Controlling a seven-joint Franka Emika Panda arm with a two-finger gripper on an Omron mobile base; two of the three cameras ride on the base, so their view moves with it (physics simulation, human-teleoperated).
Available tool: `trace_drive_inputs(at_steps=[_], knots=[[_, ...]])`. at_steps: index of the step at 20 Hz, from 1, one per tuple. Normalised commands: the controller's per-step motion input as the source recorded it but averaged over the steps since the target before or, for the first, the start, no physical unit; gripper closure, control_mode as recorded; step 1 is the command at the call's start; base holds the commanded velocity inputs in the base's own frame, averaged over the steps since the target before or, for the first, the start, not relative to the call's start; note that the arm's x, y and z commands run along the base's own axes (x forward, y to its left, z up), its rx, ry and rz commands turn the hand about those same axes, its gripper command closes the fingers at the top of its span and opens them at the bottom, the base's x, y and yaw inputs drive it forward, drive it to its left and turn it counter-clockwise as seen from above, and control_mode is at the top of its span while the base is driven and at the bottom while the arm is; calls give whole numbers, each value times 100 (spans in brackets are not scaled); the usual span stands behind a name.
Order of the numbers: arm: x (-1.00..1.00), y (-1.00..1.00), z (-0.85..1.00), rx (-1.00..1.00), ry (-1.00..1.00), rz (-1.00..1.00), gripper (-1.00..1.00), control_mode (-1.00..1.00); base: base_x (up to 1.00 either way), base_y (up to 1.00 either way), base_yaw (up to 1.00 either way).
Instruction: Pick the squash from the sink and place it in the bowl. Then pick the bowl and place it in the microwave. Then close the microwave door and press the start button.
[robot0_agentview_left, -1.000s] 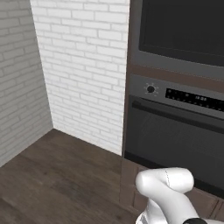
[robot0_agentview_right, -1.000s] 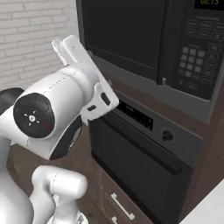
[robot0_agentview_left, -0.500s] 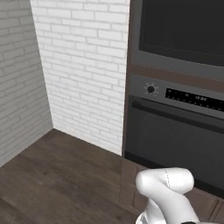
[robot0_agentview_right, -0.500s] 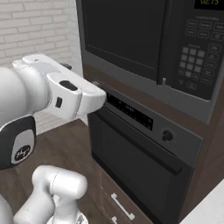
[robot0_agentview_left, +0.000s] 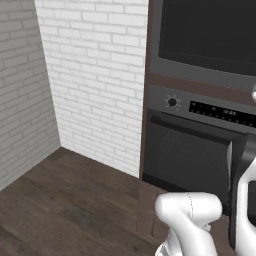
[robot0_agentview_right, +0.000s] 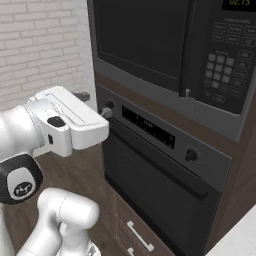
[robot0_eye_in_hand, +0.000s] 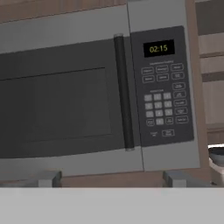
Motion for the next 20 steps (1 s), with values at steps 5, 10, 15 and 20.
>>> trace_drive_inputs(at_steps=[5, 10, 15, 20], knots=[[-31, -32, 8, -3, -2, -1, 100, -100, 0, 0, 0], [-18, -34, 7, 0, 15, 0, 100, -100, 0, 0, 0], [-2, -27, 0, -2, 2, 0, 100, -100, 0, 0, 0], [0, -25, 0, -2, 0, 0, 100, -100, 0, 0, 0]])
